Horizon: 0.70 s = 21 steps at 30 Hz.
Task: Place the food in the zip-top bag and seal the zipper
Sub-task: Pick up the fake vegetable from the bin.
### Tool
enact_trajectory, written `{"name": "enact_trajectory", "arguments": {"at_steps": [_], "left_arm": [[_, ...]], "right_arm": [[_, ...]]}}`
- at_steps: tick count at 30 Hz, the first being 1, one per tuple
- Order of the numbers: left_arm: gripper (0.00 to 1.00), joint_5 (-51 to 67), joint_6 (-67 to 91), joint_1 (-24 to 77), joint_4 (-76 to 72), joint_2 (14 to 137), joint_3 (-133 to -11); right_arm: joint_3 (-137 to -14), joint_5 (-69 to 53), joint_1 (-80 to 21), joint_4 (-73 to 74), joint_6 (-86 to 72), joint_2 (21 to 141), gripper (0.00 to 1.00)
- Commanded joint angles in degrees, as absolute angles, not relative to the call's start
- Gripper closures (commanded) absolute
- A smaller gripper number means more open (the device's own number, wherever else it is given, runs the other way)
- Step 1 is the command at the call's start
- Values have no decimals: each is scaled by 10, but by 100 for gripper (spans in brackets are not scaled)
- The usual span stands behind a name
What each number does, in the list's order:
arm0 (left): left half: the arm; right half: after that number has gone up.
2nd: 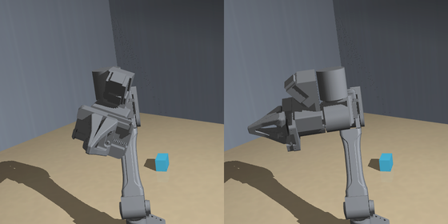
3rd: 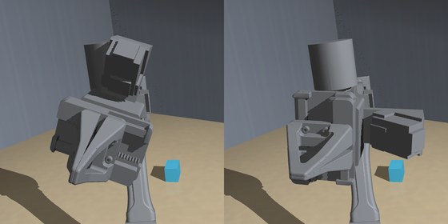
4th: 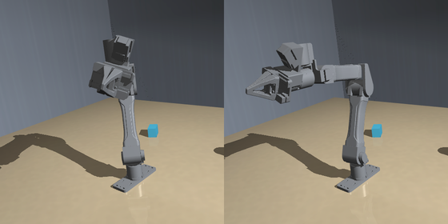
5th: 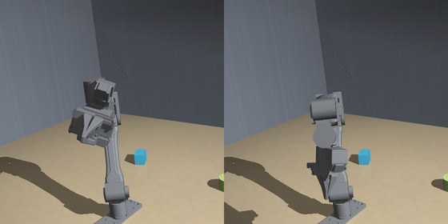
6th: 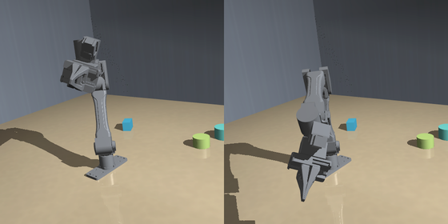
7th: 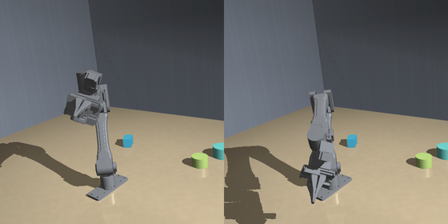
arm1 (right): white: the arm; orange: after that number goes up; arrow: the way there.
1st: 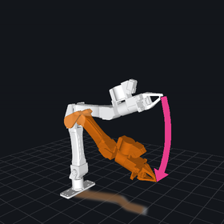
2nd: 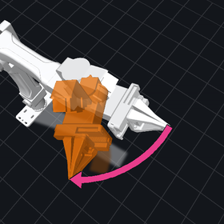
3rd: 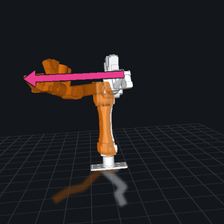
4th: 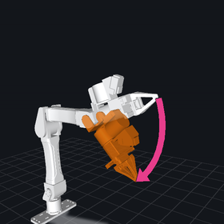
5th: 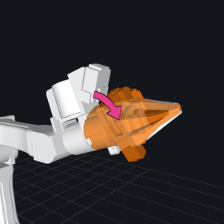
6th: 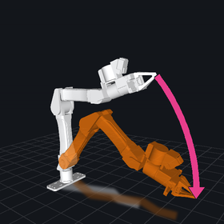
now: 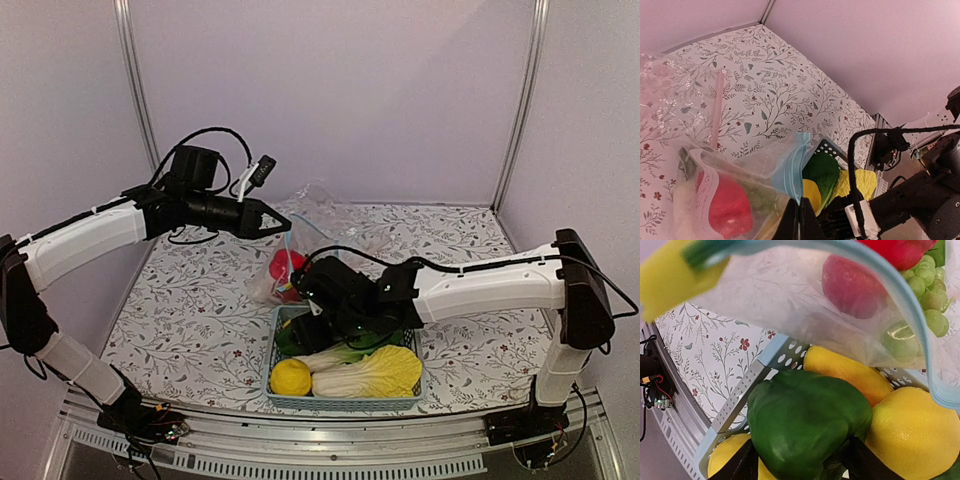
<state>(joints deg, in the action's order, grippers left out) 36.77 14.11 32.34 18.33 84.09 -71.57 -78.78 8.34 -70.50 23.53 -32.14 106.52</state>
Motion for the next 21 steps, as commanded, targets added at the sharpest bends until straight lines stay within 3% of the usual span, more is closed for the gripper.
{"name": "enact_trajectory", "arguments": {"at_steps": [1,12,21], "left_arm": [[100,368,131,324,175,819,-722],[100,359,131,325,176,823,-722],[100,364,133,324,175,828,-722]], "right_arm": [[-764,98,-706,235,-331,997,42],[-679,118,-705,239,-368,850,42],[-713,200,-695,267,-344,800,43]]}}
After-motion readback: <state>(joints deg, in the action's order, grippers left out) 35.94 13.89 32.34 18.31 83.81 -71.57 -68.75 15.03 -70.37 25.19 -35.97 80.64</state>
